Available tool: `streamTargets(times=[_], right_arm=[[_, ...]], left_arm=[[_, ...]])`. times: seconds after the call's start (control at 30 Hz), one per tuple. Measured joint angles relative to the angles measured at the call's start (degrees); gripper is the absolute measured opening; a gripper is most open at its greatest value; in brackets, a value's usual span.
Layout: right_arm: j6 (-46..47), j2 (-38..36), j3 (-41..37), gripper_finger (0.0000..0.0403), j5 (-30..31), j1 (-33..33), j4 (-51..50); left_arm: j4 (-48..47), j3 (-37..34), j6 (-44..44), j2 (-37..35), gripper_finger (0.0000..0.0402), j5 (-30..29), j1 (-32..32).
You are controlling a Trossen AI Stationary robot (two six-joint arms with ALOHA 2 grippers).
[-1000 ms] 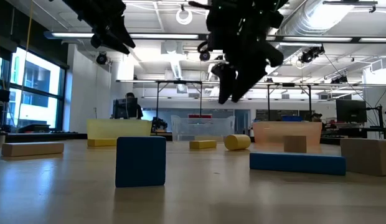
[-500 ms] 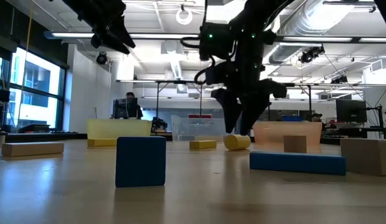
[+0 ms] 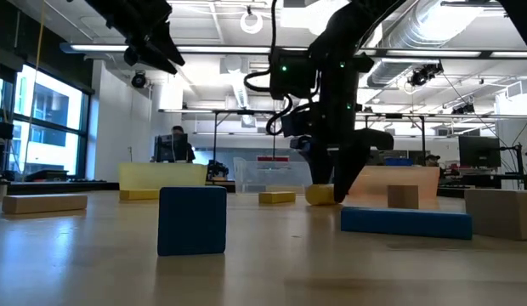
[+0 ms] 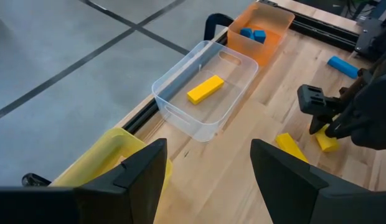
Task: Sort & place blocks by color
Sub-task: Put the yellow block into the transparent bin
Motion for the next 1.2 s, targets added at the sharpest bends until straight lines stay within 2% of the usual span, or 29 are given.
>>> streamTargets(times=[0.2,0.23,0.43,0.63,1.0,1.2], right_arm=[[0.0,-0.1,0.0,0.0099,-0.4,0.0,-0.6],[0.0,-0.1,0.0,0.0092,-0.4,0.0,-0.6],[0.0,0.0,2.1,0.0093,-0.4,-0.5,-2.8],[0.0,0.0,8.7,0.0093,0.0,-3.1,-6.9],[0.0,0.0,23.5,0.0093,-1.3,-12.7,-7.9],[0.7,-0.1,27.6,0.0093,-1.5,-18.7,-3.4]], left_arm=[[0.0,0.0,0.0,0.0,0.0223,0.0,0.0],[0.0,0.0,0.0,0.0,0.0223,0.0,0.0],[0.0,0.0,-0.1,0.0,0.0223,-0.1,0.0],[0.0,0.0,-2.9,0.0,0.0223,-0.3,0.0],[0.0,0.0,-10.0,0.0,0.0223,-0.3,0.0],[0.0,0.0,-13.6,0.0,0.0223,-0.3,0.0]])
